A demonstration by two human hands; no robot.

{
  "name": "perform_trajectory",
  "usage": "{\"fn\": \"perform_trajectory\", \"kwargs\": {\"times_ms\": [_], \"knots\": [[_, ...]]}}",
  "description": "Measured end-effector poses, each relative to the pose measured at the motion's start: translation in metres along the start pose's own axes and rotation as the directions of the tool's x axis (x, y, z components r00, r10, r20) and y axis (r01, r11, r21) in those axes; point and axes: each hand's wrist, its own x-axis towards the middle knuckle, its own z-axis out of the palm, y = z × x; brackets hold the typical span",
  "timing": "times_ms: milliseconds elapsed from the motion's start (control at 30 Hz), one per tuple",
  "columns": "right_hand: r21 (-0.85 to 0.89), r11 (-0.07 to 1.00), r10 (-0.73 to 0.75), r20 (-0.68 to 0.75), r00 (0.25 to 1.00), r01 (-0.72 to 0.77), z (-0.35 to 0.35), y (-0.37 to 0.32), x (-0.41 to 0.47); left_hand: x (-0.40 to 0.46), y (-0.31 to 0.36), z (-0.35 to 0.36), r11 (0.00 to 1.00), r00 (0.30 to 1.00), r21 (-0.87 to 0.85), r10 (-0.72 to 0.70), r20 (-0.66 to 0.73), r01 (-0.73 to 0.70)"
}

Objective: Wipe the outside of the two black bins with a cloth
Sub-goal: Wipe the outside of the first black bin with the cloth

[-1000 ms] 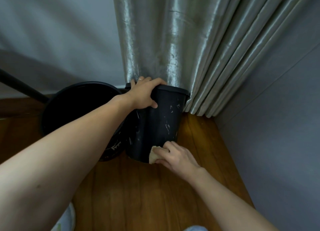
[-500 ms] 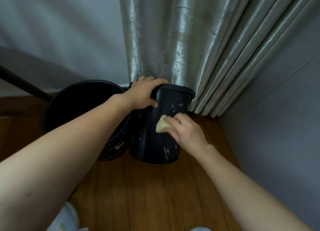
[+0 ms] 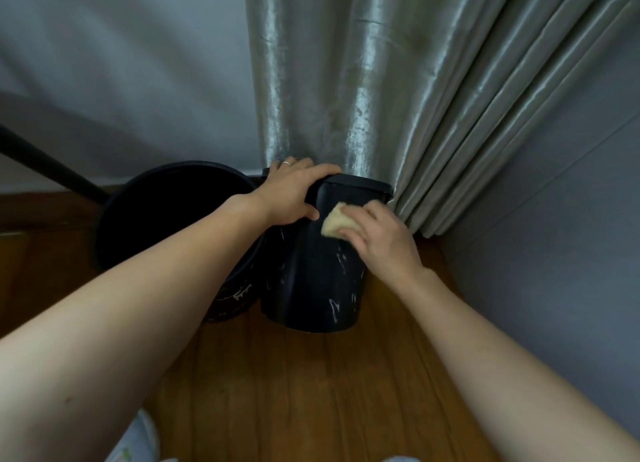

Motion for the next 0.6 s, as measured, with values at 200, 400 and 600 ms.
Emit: {"fn": "perform_trajectory", "kwargs": {"times_ms": [200, 400, 600], "knots": [[0.008, 1.0, 0.023, -0.025, 0.999, -0.023, -0.003, -0.013, 0.018, -0.001, 0.002, 0.002, 1.0, 1.0, 0.018, 0.02, -0.001, -0.02], [0.003, 0.982, 0.19, -0.069, 0.979, -0.19, -0.014, 0.011, 0.009, -0.004, 0.0, -0.003, 1.0, 1.0, -0.006, 0.014, 0.022, -0.014], [0.024, 0.993, 0.113, 0.001, 0.994, -0.113, -0.01, 0.009, 0.005, 0.005, 0.01, -0.005, 0.998, 0.998, 0.012, 0.064, 0.026, -0.064]]}}
